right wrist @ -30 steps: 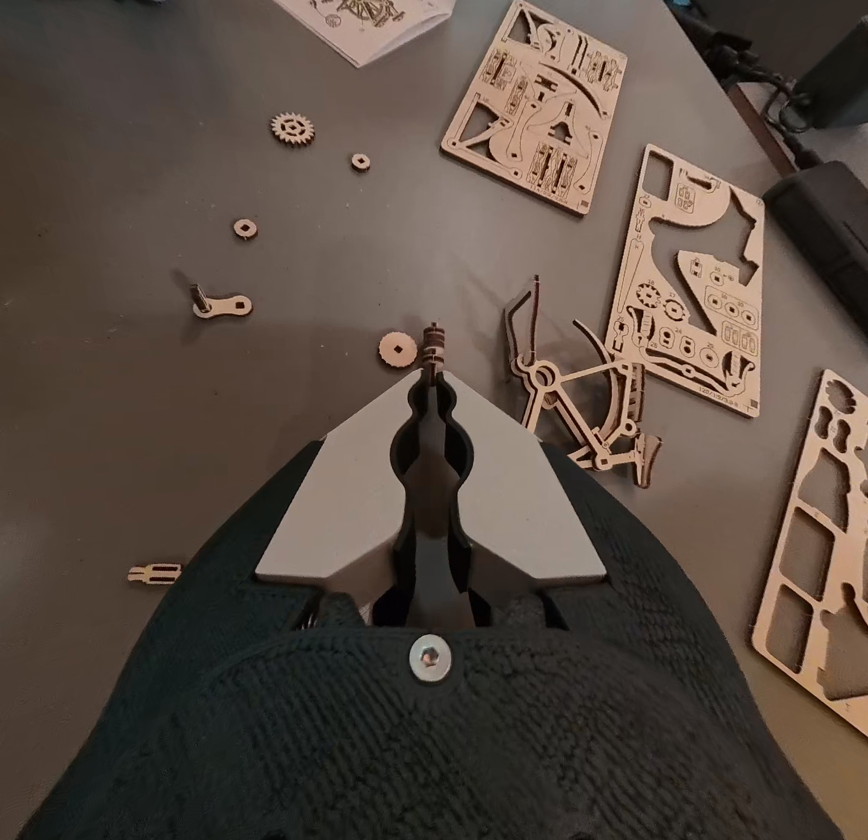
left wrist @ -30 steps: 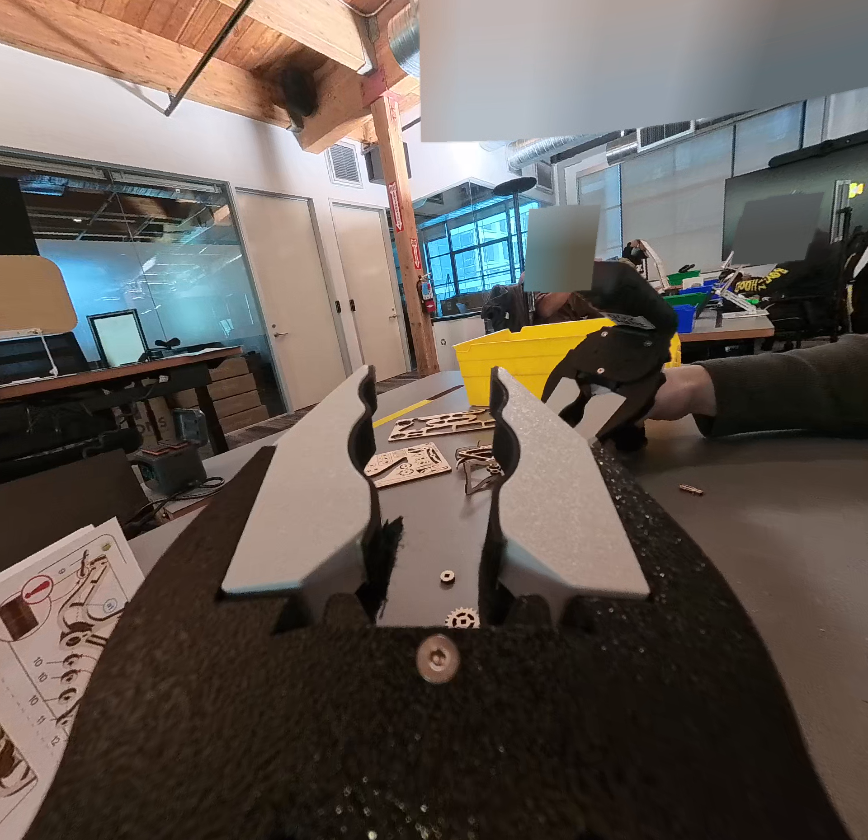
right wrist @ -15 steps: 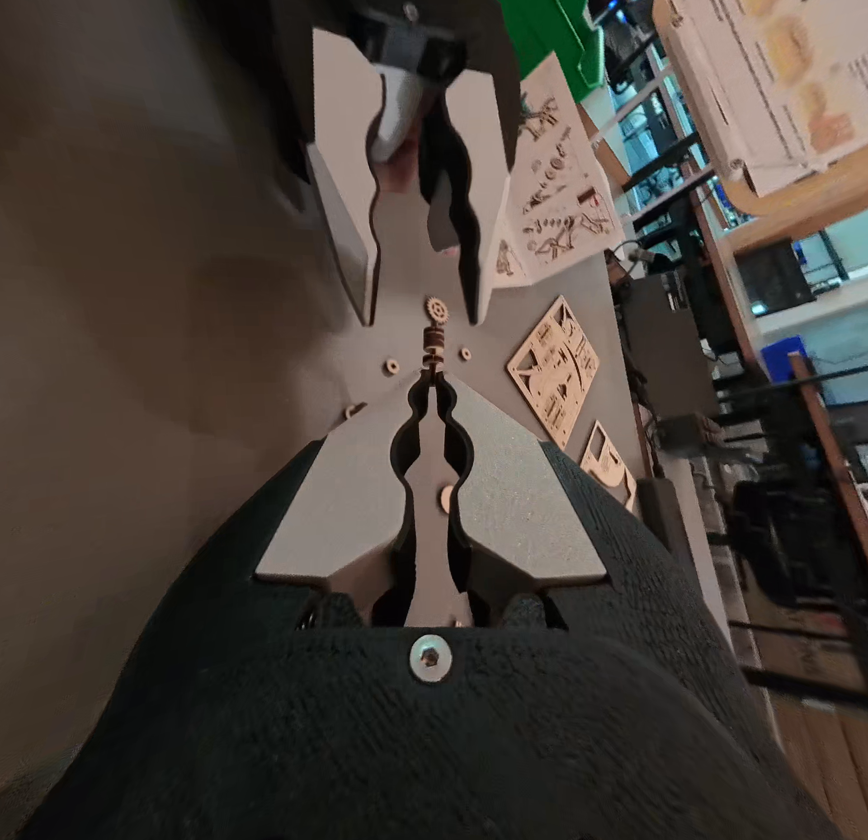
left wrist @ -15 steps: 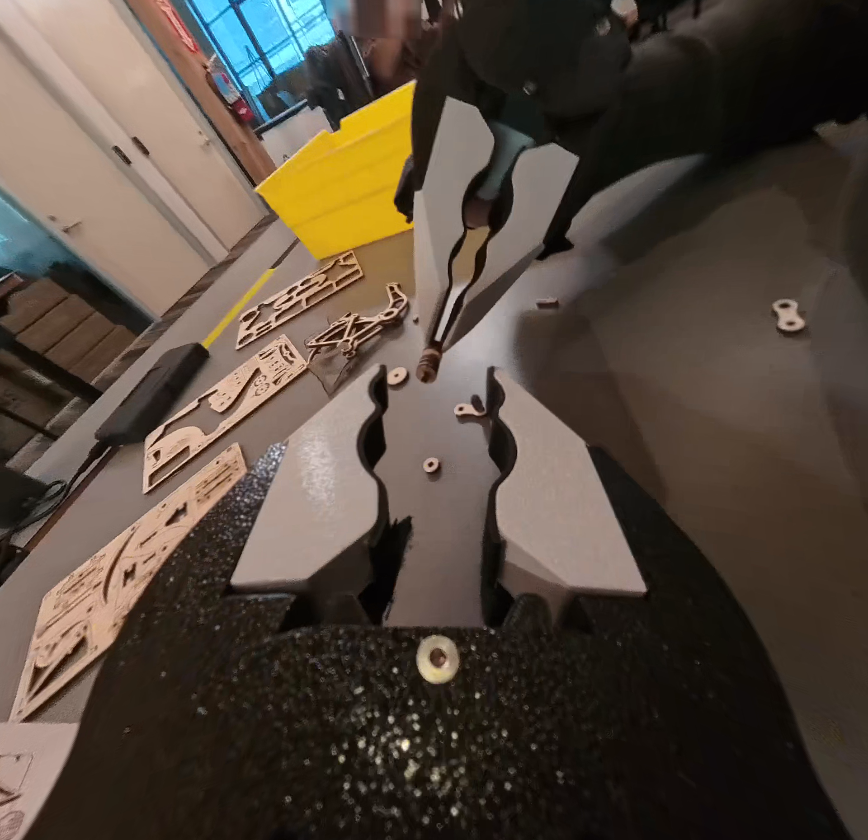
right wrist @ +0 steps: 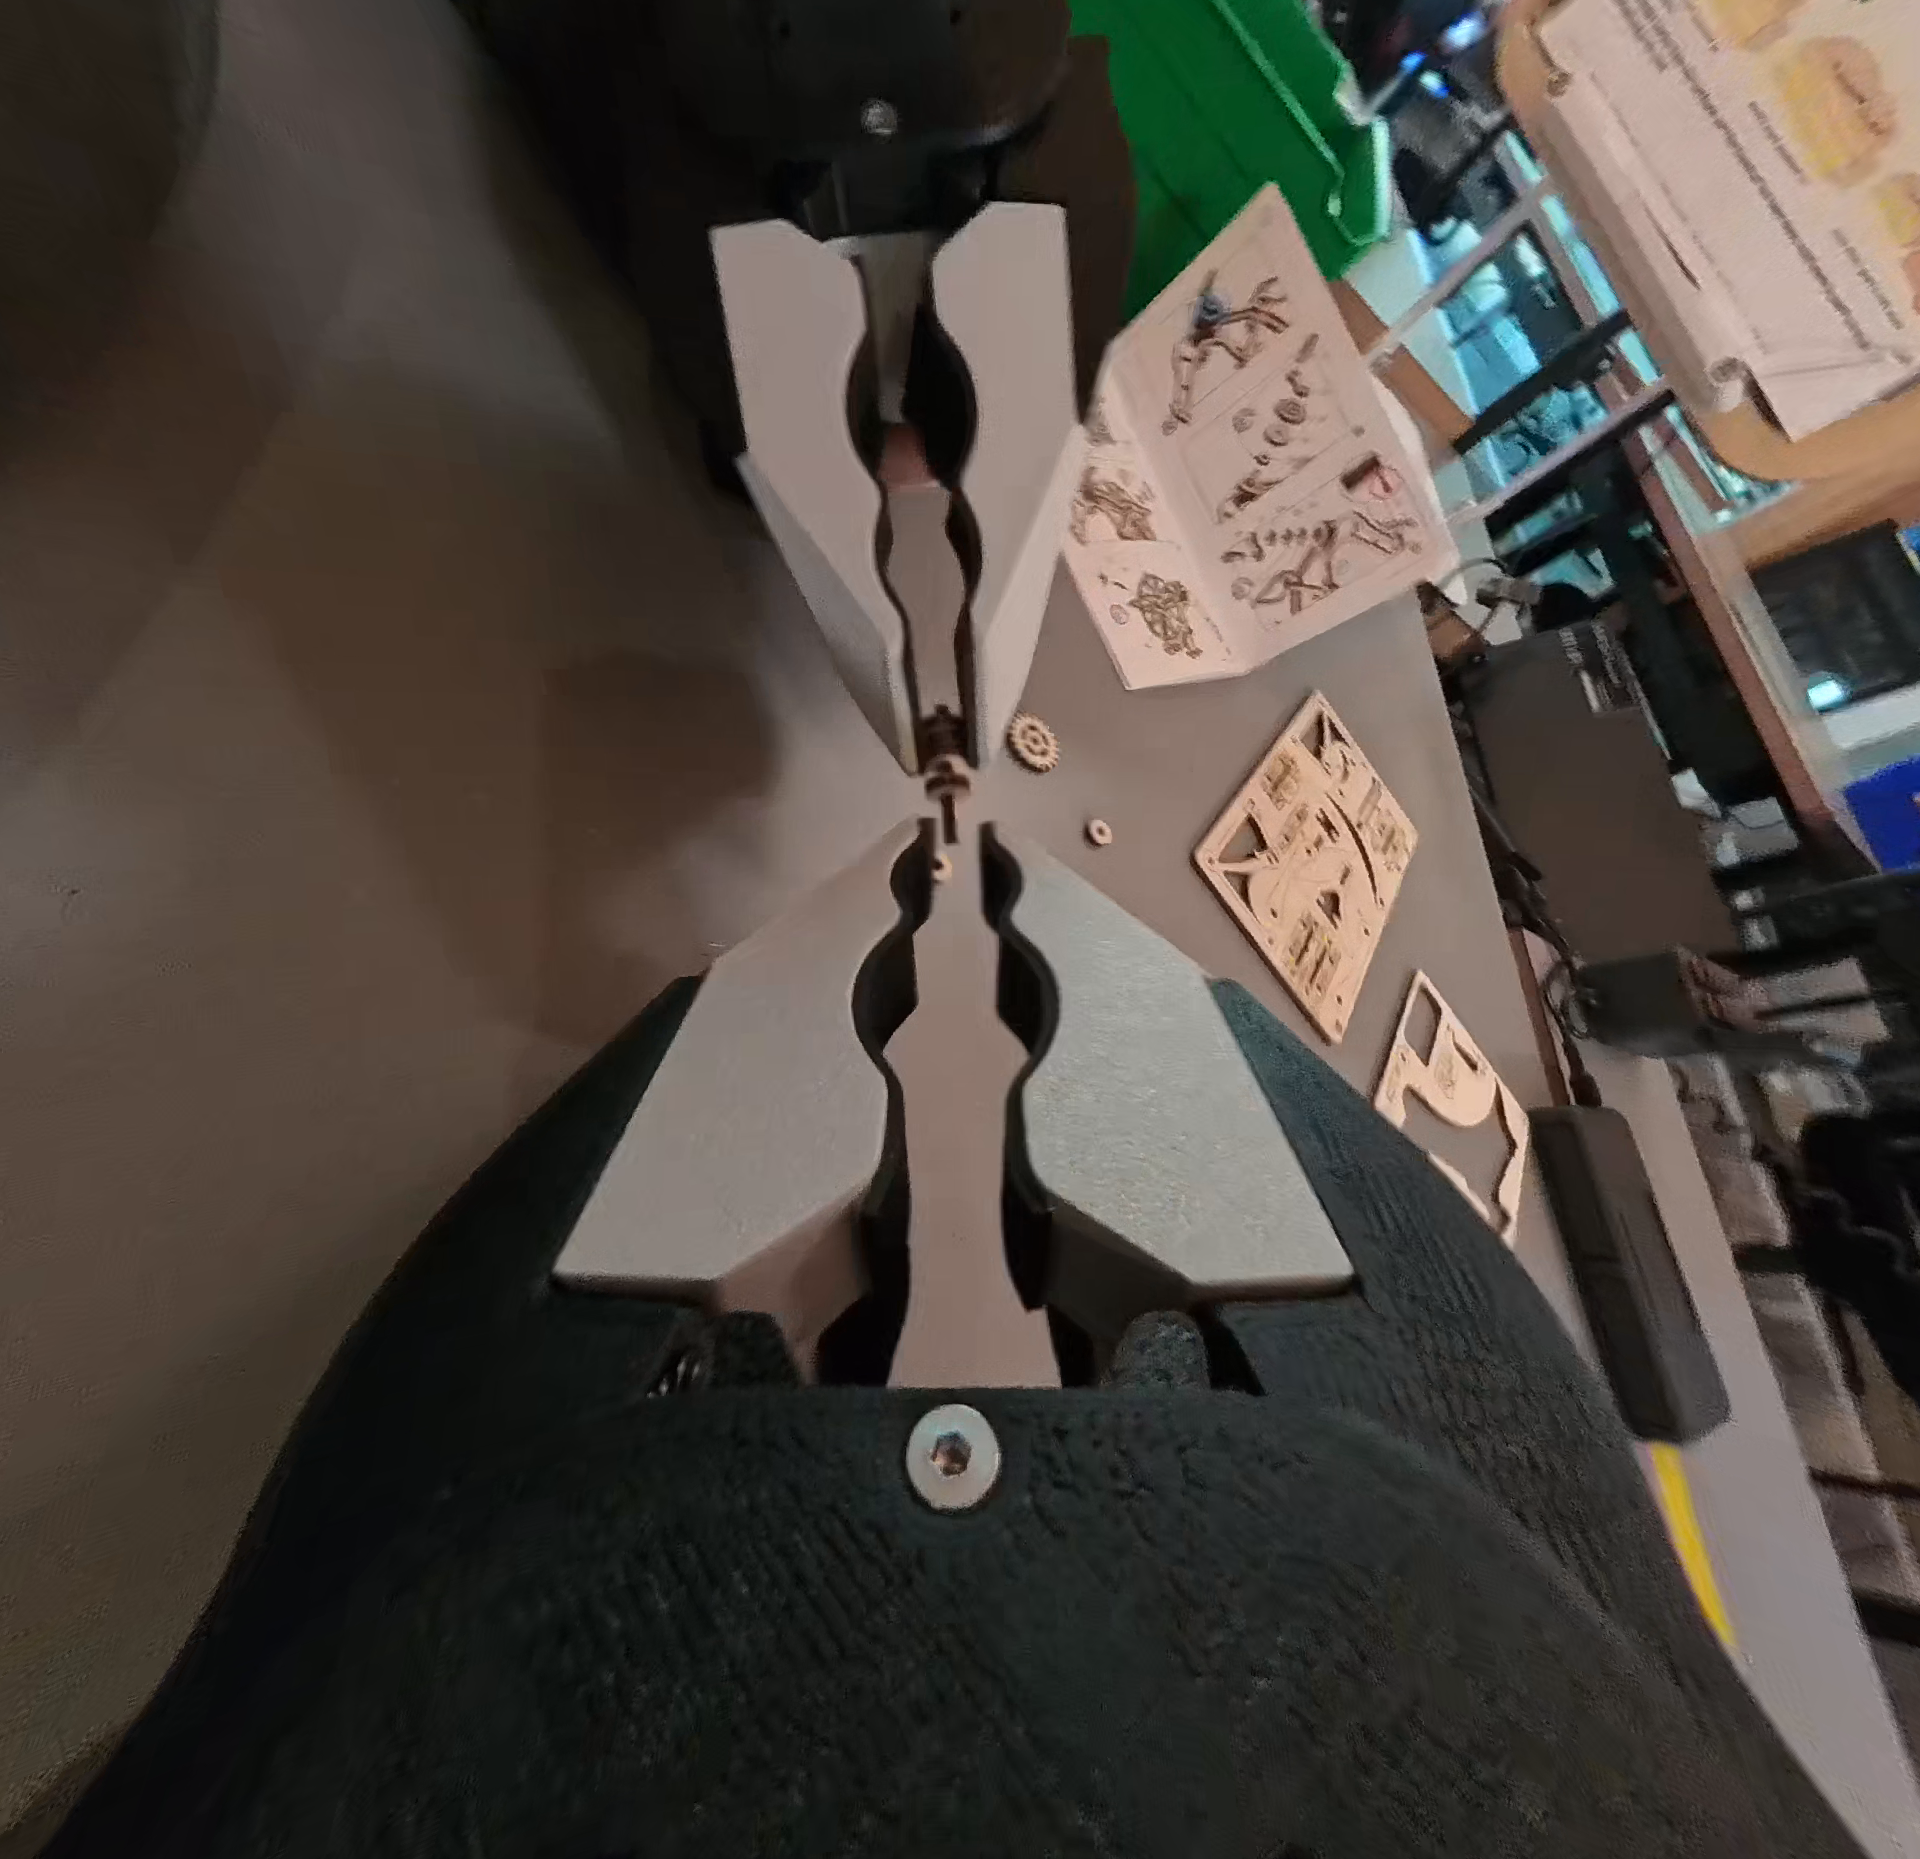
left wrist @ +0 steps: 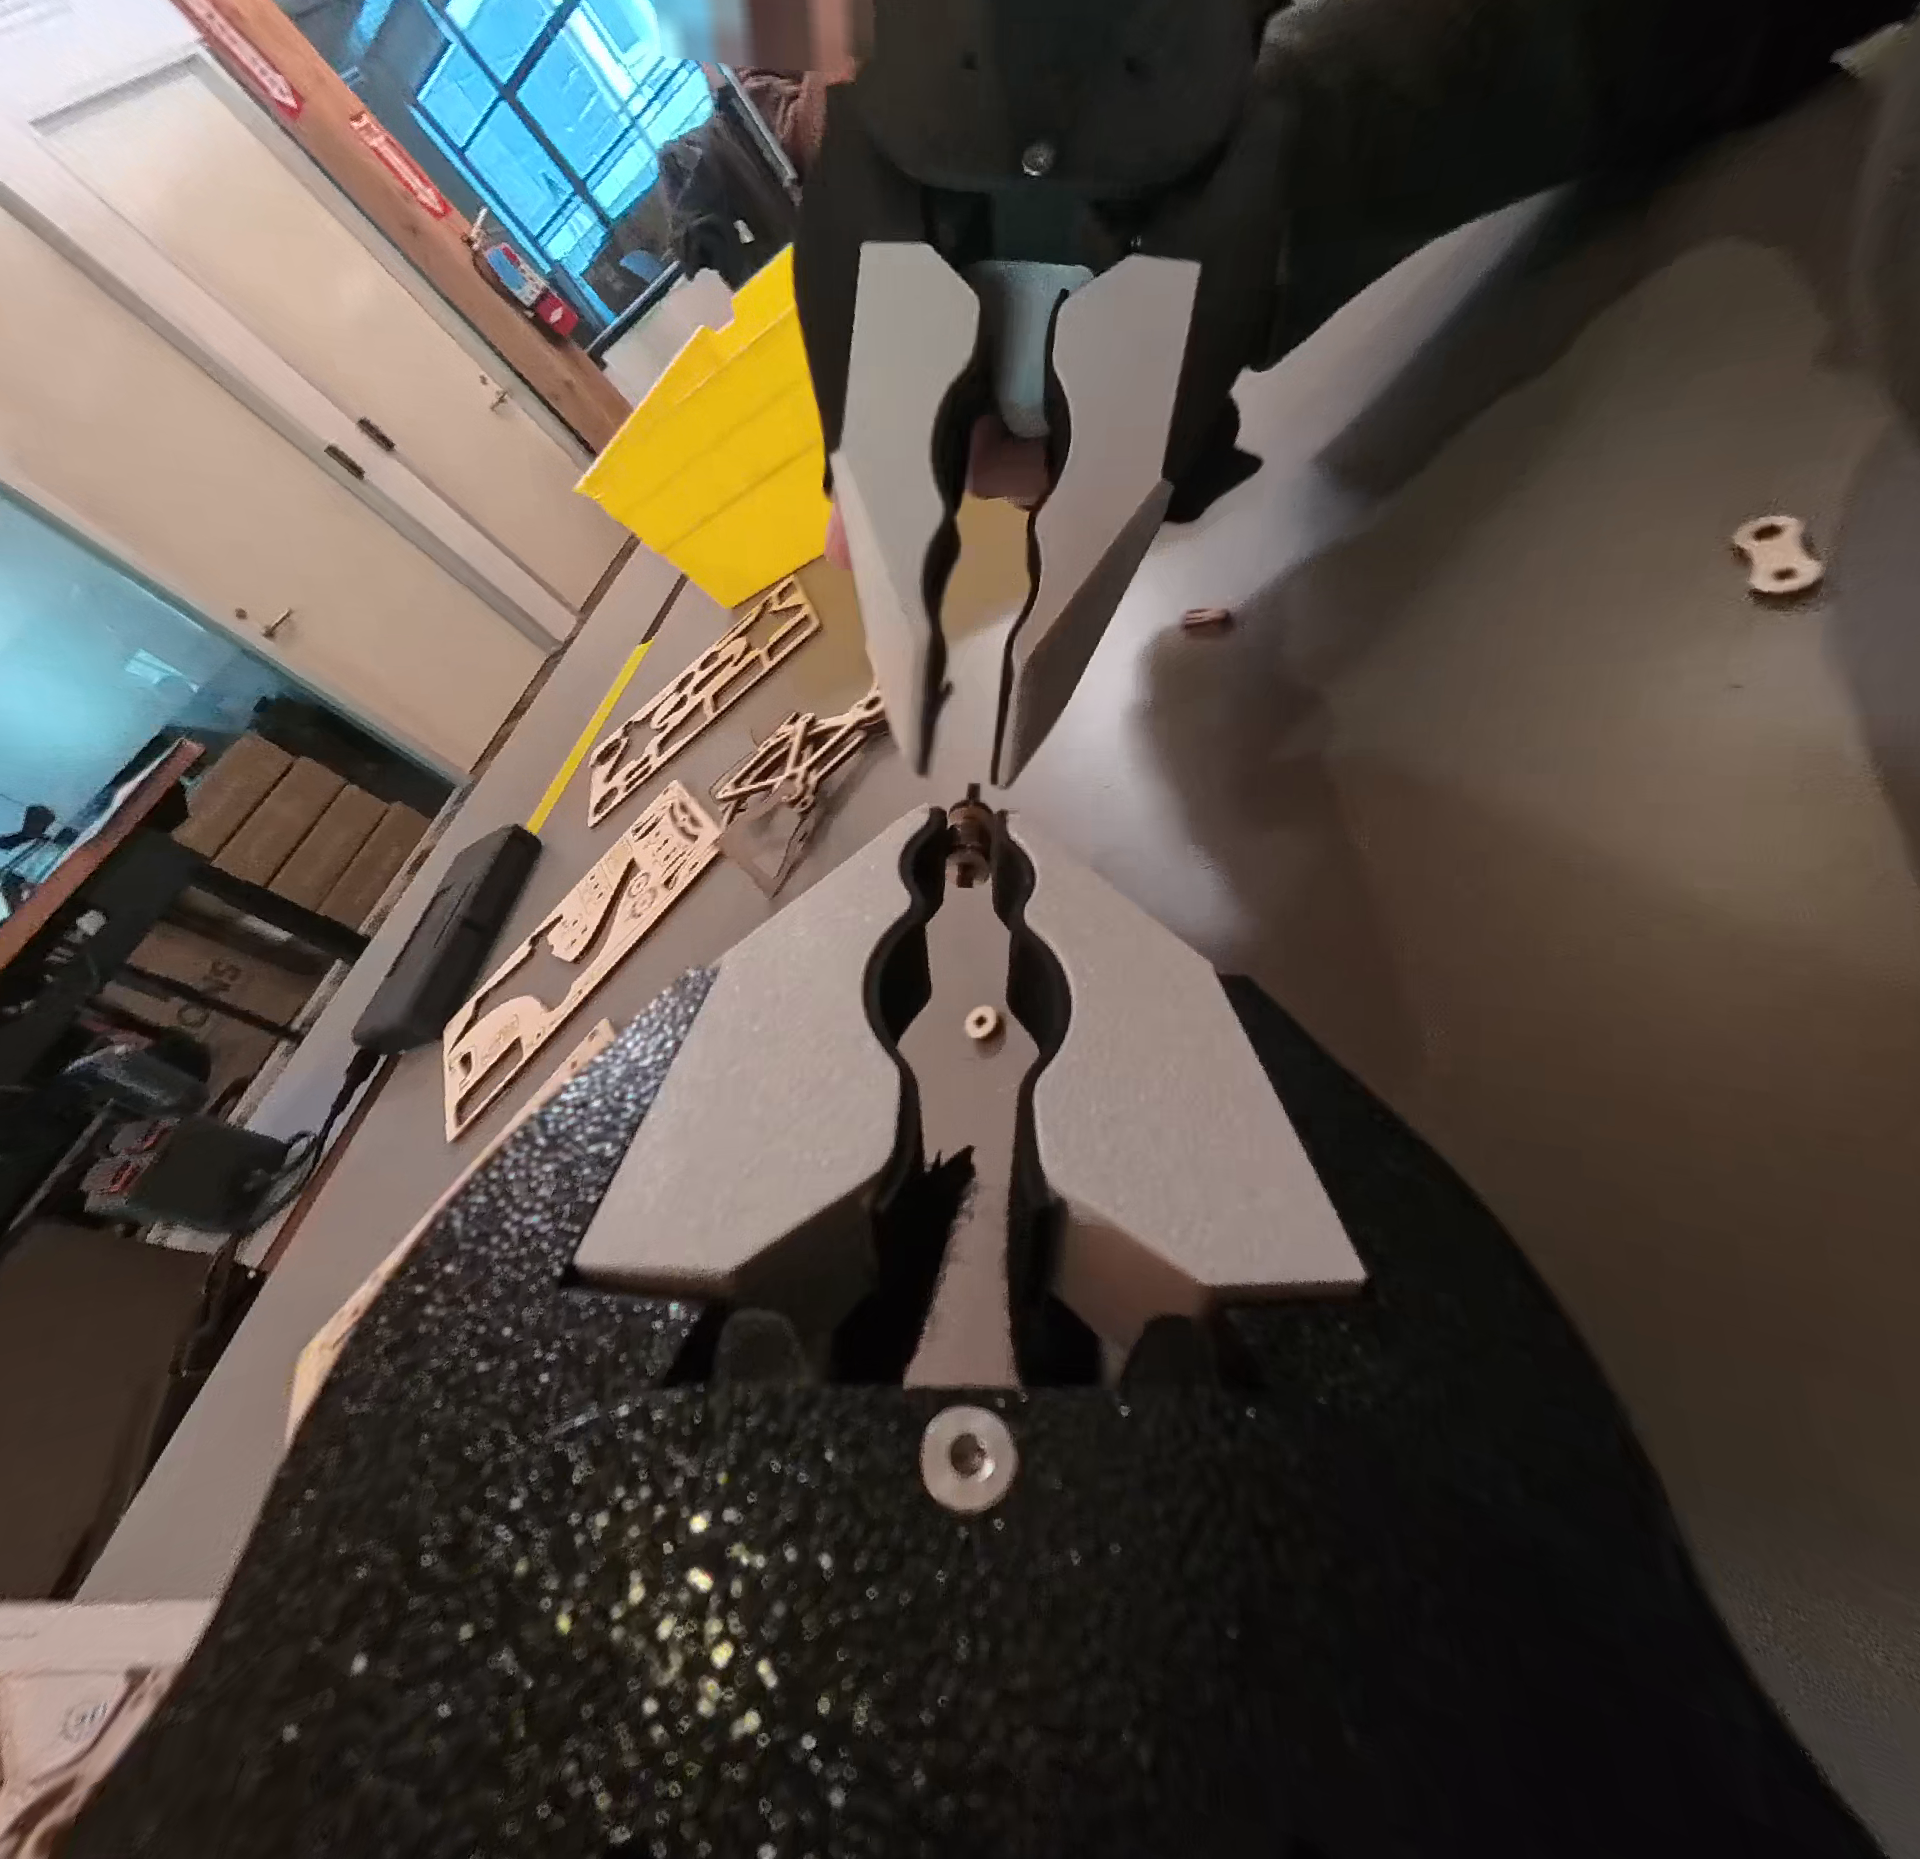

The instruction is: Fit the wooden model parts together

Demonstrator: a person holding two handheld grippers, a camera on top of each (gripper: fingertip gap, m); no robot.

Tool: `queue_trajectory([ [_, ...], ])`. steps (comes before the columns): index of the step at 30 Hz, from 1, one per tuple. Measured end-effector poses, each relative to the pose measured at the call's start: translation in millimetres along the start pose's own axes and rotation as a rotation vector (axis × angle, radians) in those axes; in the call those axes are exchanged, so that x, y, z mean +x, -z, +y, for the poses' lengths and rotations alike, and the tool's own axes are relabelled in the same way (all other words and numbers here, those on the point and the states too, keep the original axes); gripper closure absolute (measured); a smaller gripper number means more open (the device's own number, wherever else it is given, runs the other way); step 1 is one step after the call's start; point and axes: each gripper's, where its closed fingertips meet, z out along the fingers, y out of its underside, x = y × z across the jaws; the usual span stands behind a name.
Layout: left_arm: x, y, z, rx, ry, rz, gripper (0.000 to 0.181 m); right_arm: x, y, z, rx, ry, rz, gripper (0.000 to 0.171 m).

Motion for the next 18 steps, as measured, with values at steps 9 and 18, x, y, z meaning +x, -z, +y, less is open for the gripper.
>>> queue_trajectory([
  [9, -25.9, 6.9, 18.9, -0.037, 0.095, -0.095, 0.175, 26.9, 0.0, 95.2, -0.279, -0.531, 0.000, 0.136],
  [18, -30.7, 7.1, 26.5, -0.036, 0.159, -0.089, 0.175, 27.2, -3.1, 96.6, -0.274, -0.603, -0.017, 0.148],
])
